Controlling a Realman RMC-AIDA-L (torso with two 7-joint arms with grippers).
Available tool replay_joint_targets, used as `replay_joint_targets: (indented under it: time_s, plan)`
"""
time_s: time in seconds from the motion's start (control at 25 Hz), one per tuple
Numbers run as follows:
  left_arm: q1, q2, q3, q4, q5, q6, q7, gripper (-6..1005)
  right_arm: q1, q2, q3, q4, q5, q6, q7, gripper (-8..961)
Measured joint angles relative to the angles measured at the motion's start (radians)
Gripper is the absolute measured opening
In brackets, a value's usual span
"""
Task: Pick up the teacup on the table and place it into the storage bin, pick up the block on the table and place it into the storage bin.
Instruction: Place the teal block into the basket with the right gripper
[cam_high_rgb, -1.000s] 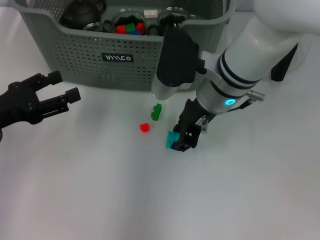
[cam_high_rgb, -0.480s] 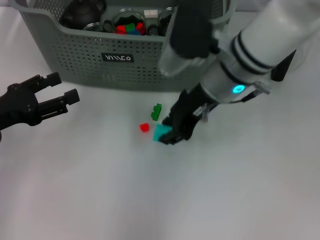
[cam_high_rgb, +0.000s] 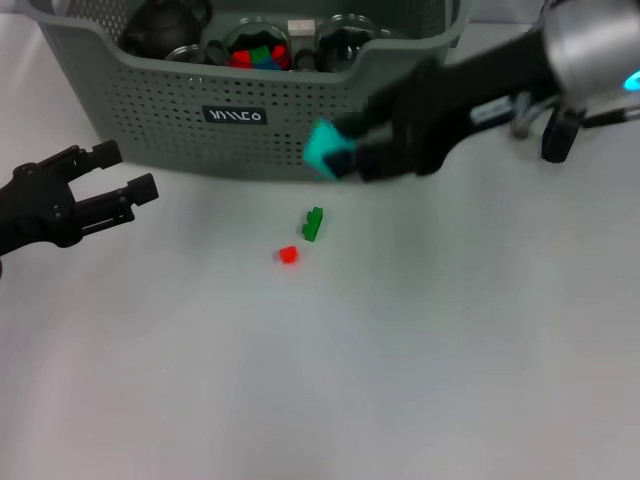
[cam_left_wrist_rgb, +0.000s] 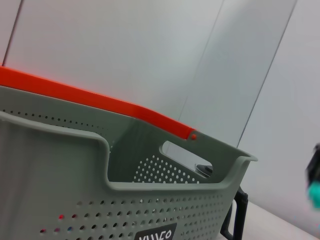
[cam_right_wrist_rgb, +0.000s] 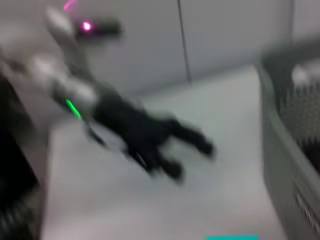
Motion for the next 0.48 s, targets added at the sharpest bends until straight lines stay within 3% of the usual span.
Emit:
replay_joint_targets:
  time_s: [0.24, 0.48]
  plan:
    - [-0.002, 0.001, -0.001, -0.001, 0.0, 0.002, -0.001, 860, -0.02, 0.0, 0.227, 0.018, 0.324, -0.142, -0.136, 390]
    - [0.0, 0.002, -0.002, 0.0, 0.0, 0.0, -0.001, 860, -0.023, 0.004, 0.319, 0.051, 0.541, -0.077, -0.206, 384]
